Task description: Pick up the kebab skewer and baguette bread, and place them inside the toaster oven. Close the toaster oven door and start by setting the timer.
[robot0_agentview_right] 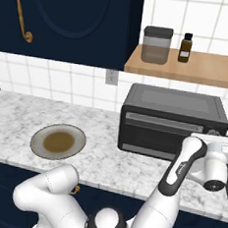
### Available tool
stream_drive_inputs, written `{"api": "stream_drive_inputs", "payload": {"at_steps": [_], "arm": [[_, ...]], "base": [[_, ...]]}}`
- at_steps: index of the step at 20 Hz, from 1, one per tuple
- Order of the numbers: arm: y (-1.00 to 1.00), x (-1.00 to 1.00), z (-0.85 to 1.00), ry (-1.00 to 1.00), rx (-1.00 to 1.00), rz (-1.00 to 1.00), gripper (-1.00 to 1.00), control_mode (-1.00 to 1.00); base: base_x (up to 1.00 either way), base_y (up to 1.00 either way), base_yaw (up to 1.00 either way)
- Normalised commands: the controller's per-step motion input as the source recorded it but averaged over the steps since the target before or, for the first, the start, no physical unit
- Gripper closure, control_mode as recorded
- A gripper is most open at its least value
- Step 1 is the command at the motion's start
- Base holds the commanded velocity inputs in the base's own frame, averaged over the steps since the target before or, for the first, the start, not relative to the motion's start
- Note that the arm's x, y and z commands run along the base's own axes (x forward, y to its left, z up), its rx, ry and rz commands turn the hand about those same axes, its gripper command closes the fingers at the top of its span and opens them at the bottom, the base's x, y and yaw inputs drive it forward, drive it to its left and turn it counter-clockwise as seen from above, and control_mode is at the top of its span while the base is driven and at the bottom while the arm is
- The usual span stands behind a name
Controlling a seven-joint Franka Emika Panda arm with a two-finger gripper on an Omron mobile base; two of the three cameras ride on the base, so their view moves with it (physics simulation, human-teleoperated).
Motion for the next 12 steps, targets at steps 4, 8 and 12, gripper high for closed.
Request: {"api": "stream_drive_inputs", "payload": {"at_steps": [4,8,12], "arm": [[0.17,0.41,-0.44,0.08,-0.01,-0.18,1.00,-1.00],[0.12,0.27,-0.54,0.14,0.01,-0.20,1.00,-1.00],[0.10,0.20,-0.57,0.14,0.09,-0.19,1.00,-1.00]], "base": [[0.00,0.00,0.00],[0.00,0.00,0.00],[0.00,0.00,0.00]]}}
